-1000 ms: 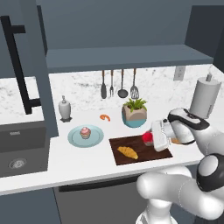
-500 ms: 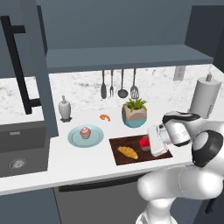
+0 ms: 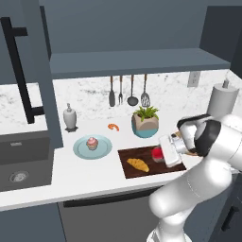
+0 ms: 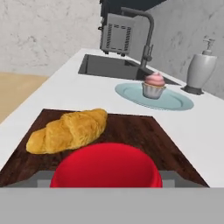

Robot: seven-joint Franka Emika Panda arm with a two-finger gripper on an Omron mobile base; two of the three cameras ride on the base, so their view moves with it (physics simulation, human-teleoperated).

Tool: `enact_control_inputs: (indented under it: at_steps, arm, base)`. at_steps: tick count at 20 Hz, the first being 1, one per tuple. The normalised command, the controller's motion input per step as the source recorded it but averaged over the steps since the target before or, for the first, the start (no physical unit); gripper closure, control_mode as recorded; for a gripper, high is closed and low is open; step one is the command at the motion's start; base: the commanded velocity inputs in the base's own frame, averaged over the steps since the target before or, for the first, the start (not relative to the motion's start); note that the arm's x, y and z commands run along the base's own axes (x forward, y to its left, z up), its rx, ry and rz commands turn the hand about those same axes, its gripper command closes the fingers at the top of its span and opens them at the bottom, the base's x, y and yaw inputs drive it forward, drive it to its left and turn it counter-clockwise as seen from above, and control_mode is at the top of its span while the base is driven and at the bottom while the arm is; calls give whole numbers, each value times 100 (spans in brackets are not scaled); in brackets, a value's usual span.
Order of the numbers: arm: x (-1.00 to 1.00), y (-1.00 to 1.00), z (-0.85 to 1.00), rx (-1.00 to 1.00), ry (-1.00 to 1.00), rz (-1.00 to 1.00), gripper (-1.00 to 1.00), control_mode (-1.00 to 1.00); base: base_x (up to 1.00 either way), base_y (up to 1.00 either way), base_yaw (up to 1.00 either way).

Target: From the different types of pastries on the counter, select a croissant and place it on the cutting board. Then retrieve a jar of jam from the cabinet and place it alongside the croissant on the cutting board.

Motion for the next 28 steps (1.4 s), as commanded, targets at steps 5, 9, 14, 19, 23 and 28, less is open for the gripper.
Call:
enact_control_inputs:
  at_steps: [5, 9, 14, 19, 23, 28]
  arm:
    - [-21, 0, 21, 3, -10, 3, -100, -100]
    - [-20, 9, 49, 0, -6, 1, -100, -100]
    - [-37, 14, 42, 0, -2, 0, -100, -100]
    - [-46, 52, 36, -1, 0, 0, -100, -100]
    - [-46, 64, 61, -4, 0, 0, -100, -100]
    - [-35, 51, 84, -7, 0, 0, -100, -100]
  base:
    - [0, 0, 0]
    - [0, 0, 0]
    - [0, 0, 0]
    - [0, 0, 0]
    - [0, 0, 0]
    - [0, 0, 0]
